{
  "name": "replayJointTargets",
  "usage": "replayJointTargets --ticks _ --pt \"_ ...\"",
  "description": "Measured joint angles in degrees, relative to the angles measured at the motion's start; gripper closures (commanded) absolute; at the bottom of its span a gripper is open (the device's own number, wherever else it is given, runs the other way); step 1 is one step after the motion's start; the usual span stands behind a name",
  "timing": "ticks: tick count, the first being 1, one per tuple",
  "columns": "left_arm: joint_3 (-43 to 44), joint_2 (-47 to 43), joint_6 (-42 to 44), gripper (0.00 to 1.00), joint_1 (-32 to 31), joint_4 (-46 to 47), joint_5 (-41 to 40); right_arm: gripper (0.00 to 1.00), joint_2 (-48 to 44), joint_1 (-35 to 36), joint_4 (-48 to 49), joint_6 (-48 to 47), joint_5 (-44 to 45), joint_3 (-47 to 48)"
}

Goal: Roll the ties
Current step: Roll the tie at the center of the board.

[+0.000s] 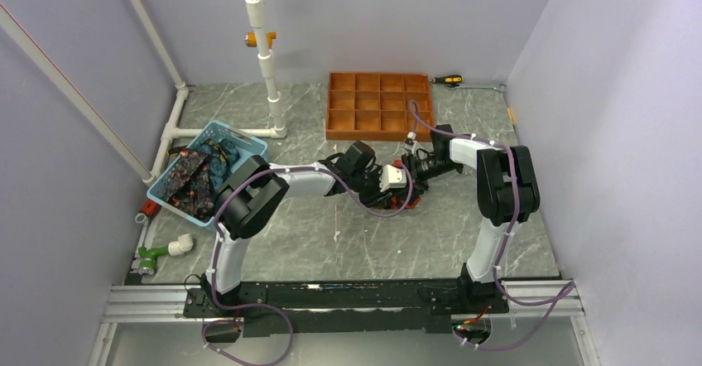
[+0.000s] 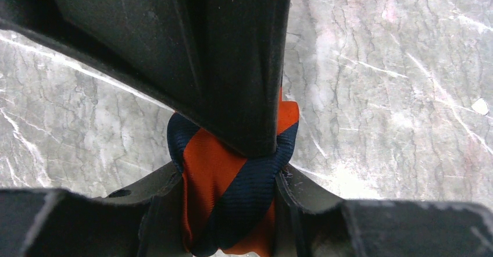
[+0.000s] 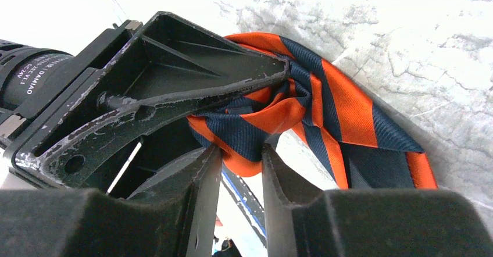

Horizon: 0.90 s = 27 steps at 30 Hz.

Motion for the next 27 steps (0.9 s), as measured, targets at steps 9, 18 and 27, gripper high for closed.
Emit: replayJointTargets --ticks 9,18,27 --pt "0.07 0.37 -0.46 0.38 0.20 0.37 1.33 1.00 2.38 -0.04 -1.75 0.02 -0.39 1.42" --pt "-3.34 -0.33 -4.28 0.27 1.16 7.50 6.71 1.00 2.51 -0.70 -4.63 -0.15 9.42 2.40" --pt "-2.69 3.54 -9.27 0.28 1.09 16.61 10.71 1.00 3.80 -0.55 -6.93 -0.07 19.41 5.62"
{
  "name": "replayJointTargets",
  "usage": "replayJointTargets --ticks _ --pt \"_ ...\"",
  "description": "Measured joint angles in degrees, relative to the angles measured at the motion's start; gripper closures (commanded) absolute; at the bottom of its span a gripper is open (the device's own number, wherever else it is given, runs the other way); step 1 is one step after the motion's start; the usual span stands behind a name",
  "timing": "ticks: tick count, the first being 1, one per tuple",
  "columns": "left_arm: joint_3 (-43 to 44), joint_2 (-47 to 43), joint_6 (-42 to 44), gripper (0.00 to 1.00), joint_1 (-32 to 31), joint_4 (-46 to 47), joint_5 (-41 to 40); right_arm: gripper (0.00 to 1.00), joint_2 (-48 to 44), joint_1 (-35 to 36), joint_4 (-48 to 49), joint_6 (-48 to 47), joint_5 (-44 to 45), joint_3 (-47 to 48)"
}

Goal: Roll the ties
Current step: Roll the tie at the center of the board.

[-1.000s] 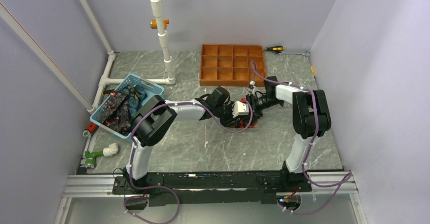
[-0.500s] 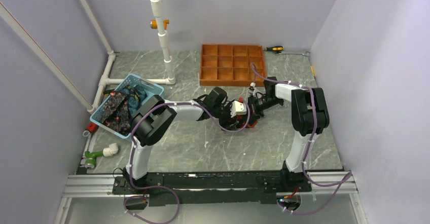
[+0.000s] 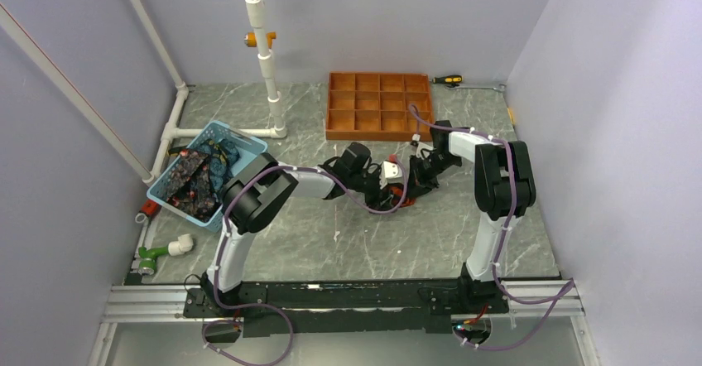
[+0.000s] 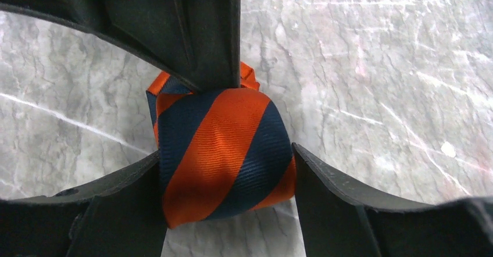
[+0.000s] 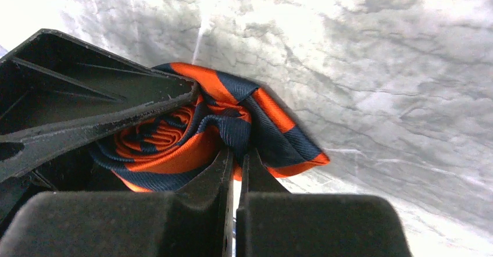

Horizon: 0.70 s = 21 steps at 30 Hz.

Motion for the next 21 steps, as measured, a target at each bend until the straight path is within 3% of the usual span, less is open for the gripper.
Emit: replayJointTargets --ticks 9,16,18,21 --pt "4.04 5.22 -3.96 0.38 -0.63 6.73 0.11 1.00 0.81 1.95 -1.92 0.15 5.07 2.54" --pt "4.90 6.01 -5.51 0.80 -0.74 6.93 -0.66 1.00 0.68 2.56 -2.25 -0.20 5.95 2.75" --pt "4.59 5.53 -3.87 0.89 -0.92 6.23 -1.46 0.91 0.57 2.54 -2.40 -0.74 5.81 2.80" --pt "2.62 3.65 0.48 0.94 -1.60 5.22 -4.33 0.75 0.44 2.03 -2.67 -1.97 4.59 2.80"
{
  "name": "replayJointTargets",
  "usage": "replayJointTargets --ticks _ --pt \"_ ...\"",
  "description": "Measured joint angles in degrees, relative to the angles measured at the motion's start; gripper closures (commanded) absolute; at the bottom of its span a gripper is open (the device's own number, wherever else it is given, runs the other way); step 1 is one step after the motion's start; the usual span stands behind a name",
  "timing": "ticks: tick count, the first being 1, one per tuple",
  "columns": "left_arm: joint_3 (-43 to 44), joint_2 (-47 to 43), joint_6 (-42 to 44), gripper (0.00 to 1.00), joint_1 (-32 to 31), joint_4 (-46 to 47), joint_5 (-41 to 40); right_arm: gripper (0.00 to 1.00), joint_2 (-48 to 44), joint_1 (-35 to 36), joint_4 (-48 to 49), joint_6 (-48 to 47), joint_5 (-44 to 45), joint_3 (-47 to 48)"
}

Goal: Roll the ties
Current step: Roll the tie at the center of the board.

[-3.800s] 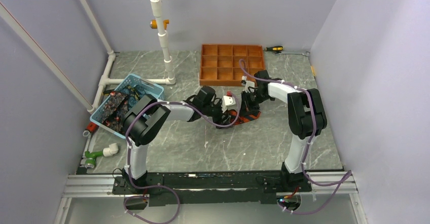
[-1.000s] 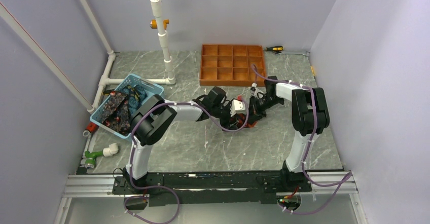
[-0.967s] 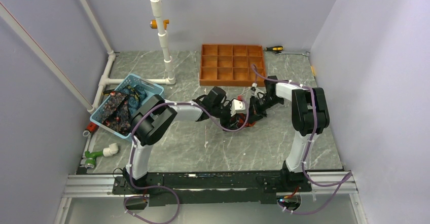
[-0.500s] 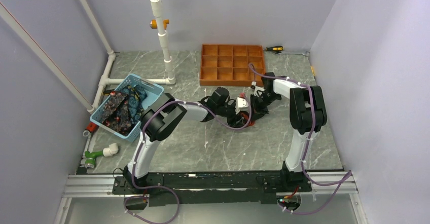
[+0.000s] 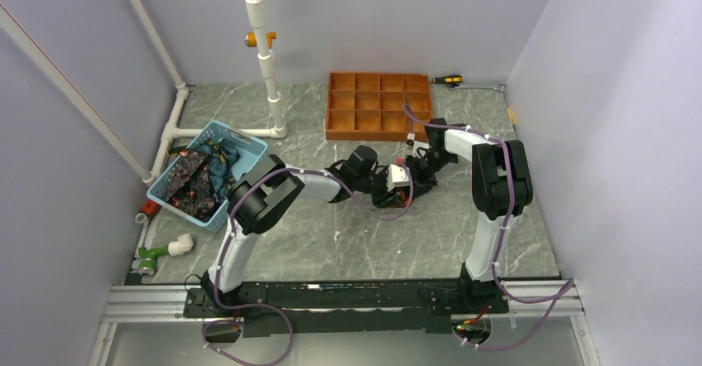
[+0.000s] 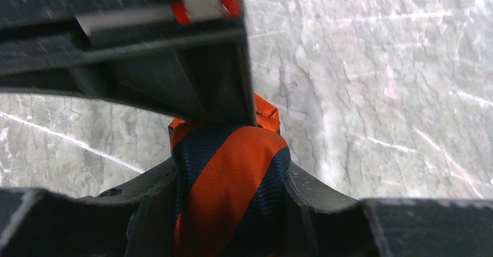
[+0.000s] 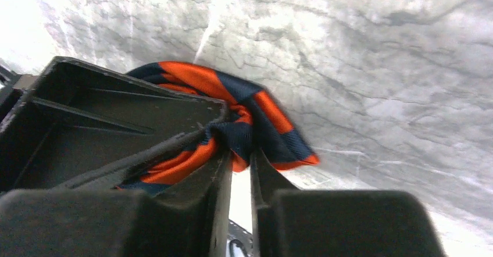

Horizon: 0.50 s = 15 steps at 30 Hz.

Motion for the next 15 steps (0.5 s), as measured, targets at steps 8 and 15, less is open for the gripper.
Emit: replayJointTargets --ticks 8,15 --pt "-0.04 -2.16 6.73 0.97 -0.42 -6.91 -1.84 0.37 -5.66 -9.25 2.16 -3.04 -6.69 -4.63" --pt "2.29 -1.68 7.93 0.97 -0.48 -11.04 -1.70 0.10 -7.54 -15.30 8.85 2.14 -15.74 -12.02"
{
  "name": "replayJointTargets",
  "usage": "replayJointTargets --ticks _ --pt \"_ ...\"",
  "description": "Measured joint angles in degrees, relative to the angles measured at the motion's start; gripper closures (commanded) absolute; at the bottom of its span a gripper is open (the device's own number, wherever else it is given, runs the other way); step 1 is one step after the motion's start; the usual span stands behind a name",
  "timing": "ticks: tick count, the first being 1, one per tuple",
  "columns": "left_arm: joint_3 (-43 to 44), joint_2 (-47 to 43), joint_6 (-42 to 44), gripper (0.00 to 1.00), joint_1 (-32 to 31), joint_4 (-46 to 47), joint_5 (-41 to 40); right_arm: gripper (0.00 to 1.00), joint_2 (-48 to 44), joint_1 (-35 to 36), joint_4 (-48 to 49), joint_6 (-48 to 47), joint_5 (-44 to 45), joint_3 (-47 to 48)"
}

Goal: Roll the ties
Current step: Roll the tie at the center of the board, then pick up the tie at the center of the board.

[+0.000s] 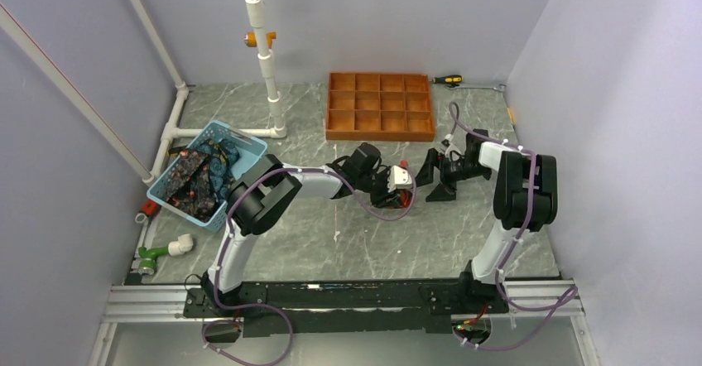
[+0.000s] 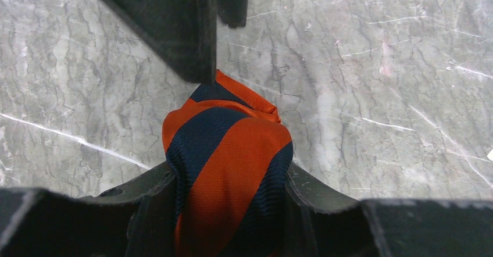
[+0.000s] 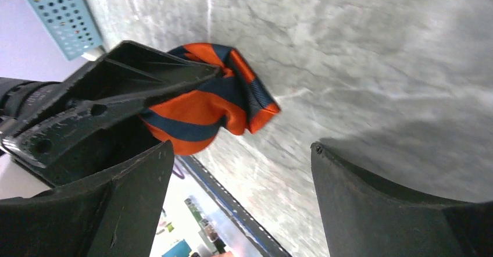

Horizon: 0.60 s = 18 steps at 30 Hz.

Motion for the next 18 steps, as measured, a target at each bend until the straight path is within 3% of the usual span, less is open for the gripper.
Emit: replayJointTargets --ticks 6,11,18 --pt "0.28 0.04 0.17 0.97 0.00 -0.50 0.02 0.09 2.38 1.66 6.60 5.77 -7.74 -1.70" --pt "0.66 0.20 0.20 0.96 0.00 -1.03 0.13 0.19 4.98 3.58 11.69 8.90 -14.12 -2.60" --pt "0.98 0.31 0.48 0.96 0.07 -1.55 0.46 0.23 2.78 4.63 16.04 9.03 -15.32 -6.16"
